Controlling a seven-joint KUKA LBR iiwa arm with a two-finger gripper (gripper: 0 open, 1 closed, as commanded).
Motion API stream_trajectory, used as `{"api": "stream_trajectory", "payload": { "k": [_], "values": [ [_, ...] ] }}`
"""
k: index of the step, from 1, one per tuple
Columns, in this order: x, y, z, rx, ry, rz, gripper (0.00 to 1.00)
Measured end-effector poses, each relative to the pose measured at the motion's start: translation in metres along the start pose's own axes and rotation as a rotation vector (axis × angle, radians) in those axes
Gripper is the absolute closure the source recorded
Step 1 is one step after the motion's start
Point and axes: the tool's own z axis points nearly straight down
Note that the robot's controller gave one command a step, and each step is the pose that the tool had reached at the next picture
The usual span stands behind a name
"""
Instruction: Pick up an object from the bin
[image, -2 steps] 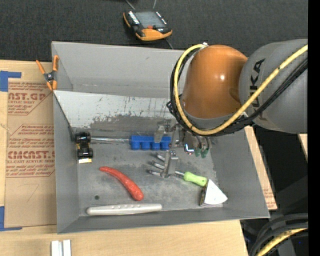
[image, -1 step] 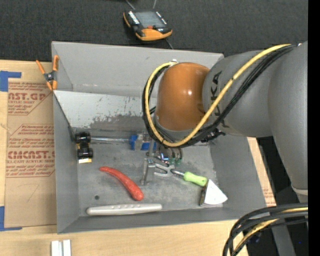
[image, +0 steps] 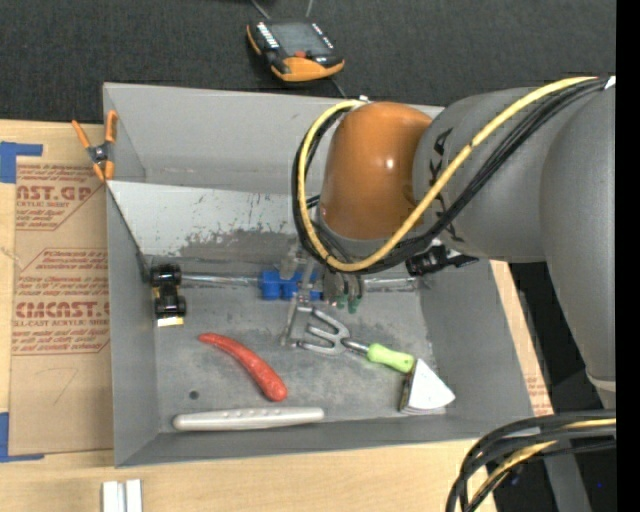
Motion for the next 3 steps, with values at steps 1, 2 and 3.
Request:
{"api": "stream_trajectory", "payload": {
  "k": [1, 2, 3],
  "values": [
    [0.036, -0.009, 0.066, 0.002, 0.018, -0.178, 0.00],
    [0.005, -0.009, 0.056, -0.001, -0.004, 0.046, 0.00],
    [0.006, -0.009, 0.056, 0.000, -0.001, 0.044, 0.00]
  ]
}}
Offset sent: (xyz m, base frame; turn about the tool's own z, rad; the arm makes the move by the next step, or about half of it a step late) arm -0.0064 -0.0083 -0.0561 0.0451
